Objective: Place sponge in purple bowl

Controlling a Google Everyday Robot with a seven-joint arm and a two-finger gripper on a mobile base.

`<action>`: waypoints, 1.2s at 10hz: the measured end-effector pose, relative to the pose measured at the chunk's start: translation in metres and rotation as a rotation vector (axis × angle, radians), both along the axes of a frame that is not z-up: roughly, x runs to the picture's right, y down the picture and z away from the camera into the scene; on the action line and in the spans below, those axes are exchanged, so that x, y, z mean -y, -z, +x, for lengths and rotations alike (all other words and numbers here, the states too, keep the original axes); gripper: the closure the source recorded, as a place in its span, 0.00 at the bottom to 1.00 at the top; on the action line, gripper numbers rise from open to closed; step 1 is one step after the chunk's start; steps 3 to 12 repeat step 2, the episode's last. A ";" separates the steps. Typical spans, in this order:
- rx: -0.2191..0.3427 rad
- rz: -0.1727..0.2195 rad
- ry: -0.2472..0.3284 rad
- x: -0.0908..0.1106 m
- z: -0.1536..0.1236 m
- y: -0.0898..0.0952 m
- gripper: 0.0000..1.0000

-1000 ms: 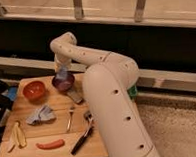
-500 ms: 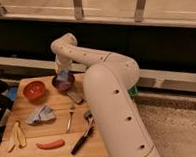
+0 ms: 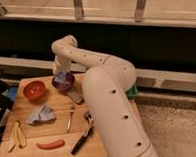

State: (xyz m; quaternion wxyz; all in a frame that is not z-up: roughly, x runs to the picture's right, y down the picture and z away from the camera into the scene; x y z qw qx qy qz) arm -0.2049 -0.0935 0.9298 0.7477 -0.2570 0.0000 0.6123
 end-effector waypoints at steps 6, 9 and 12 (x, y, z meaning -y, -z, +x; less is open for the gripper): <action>-0.001 0.001 -0.001 0.000 0.001 0.000 0.20; -0.001 0.001 -0.001 0.000 0.001 0.000 0.20; -0.001 0.001 -0.001 0.000 0.001 0.000 0.20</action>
